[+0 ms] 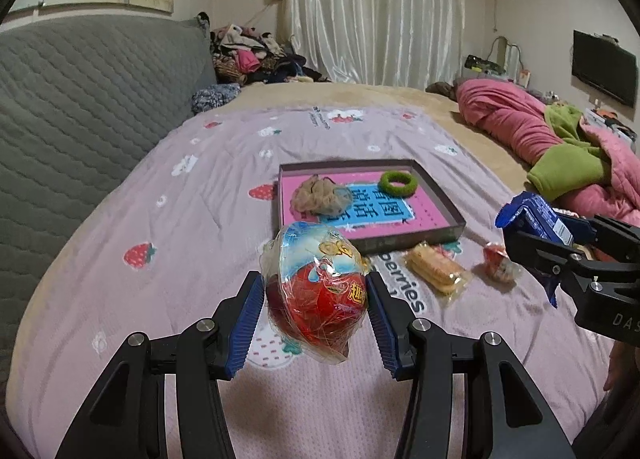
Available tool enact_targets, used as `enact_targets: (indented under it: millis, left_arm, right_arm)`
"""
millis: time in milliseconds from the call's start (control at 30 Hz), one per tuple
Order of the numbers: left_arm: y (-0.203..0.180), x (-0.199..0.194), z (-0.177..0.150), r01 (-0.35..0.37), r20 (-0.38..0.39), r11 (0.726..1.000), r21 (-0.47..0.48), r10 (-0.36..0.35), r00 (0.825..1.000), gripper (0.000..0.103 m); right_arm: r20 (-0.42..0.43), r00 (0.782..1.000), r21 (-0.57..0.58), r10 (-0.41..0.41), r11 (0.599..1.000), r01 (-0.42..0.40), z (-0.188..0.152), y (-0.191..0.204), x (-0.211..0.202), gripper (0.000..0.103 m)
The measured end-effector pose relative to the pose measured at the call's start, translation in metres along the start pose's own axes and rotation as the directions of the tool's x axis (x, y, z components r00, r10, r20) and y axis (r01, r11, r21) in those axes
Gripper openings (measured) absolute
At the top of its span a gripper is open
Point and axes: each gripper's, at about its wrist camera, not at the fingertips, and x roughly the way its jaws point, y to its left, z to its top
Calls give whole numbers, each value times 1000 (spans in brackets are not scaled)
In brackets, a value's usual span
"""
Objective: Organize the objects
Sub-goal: 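Lift the candy egg with the left tool while the right tool carries the packet toward the tray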
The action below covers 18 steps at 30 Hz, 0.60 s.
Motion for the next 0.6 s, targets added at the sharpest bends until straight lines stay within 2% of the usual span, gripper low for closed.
enact_targets:
  millis: [600]
  left_arm:
    - [-9,19,39,5,10,1000,21,-5,1000,53]
  right_arm:
    - [22,1000,-7,-2,1000,3,30,-10,9,56]
